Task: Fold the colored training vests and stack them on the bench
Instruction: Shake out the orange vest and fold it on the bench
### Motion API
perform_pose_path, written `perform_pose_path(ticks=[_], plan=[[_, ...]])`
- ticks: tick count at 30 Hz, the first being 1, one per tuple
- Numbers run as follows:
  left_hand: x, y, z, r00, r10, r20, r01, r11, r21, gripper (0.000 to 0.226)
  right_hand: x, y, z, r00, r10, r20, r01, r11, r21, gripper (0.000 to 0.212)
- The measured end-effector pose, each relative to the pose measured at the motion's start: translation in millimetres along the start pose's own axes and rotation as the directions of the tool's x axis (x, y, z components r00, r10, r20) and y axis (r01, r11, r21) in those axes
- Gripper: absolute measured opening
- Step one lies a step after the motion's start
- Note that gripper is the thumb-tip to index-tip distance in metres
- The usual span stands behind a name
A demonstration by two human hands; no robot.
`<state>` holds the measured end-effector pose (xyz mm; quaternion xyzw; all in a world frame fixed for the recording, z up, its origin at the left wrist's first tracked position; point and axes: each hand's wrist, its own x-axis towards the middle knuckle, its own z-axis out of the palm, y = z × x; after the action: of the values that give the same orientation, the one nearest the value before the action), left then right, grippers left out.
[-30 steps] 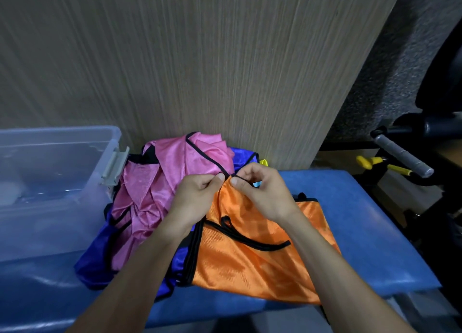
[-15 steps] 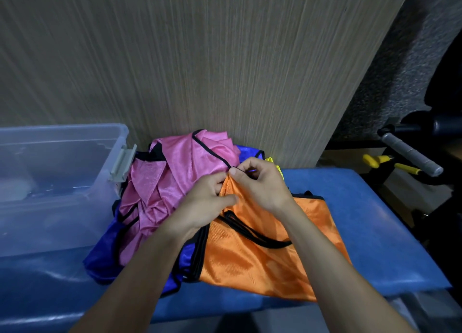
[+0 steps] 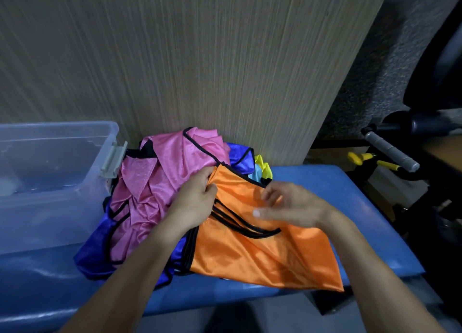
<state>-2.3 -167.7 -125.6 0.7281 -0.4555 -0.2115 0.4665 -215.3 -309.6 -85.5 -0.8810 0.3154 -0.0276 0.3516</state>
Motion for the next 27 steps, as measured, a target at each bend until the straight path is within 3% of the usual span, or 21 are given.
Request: perform_pose_path(ticks=[2,4,7,10,15,17,19,21,22,24,27], plan=[[1.8,1.1,1.8,1.0,-0.005,-0.006,0.005,1.0,0.013,0.037,-16.1,10.1,3.1,0.981,0.124,0.149,-0.103,0.985,-0.139,0.063],[0.9,3.1,3.0,1.0,-0.006,-0.015,0.006,1.0,0.023,0.036,-26.0,17.7,13.2,0.974,0.159,0.161,-0.139,0.982,-0.131,0.061],[-1.3,6.5,3.4,0.999,-0.03,-0.039,0.032,0.999,0.044,0.036,-38.4,21.5,32.5,0.994,0.075,0.083,-0.082,0.993,0.084,0.041],[-4.9,10.3,4.5,0.996,-0.069,-0.06,0.072,0.996,0.045,0.038,-55.7,18.9,49.3,0.998,-0.059,0.032,0.051,0.976,0.212,0.036],[-10.8,20.0,6.6,0.991,-0.083,-0.101,0.092,0.992,0.082,0.039,-87.4,7.5,67.8,0.951,-0.18,0.252,0.103,0.951,0.292,0.044],[-15.5,24.5,7.9,0.99,-0.048,-0.131,0.066,0.988,0.138,0.039,-87.7,13.9,55.0,0.964,-0.183,0.193,0.105,0.928,0.357,0.035],[-20.4,27.8,8.8,0.98,0.034,-0.196,0.011,0.974,0.224,0.041,-79.5,32.5,33.8,0.997,-0.061,-0.043,0.071,0.951,0.3,0.022],[-23.1,28.3,9.5,0.96,0.151,-0.237,-0.069,0.944,0.324,0.044,-69.4,59.5,14.0,0.939,0.14,-0.315,-0.14,0.99,0.024,0.018],[-23.0,28.3,9.7,0.951,0.194,-0.241,-0.093,0.923,0.373,0.046,-64.9,72.7,9.3,0.893,0.231,-0.386,-0.276,0.959,-0.064,0.02],[-23.7,29.4,11.0,0.929,0.273,-0.249,-0.102,0.836,0.539,0.051,-55.0,94.8,10.6,0.844,0.384,-0.375,-0.442,0.893,-0.08,0.03],[-34.4,39.6,27.0,0.863,0.479,-0.16,-0.234,0.661,0.713,0.052,-43.6,98.6,14.9,0.817,0.48,-0.318,-0.471,0.875,0.112,0.041]])
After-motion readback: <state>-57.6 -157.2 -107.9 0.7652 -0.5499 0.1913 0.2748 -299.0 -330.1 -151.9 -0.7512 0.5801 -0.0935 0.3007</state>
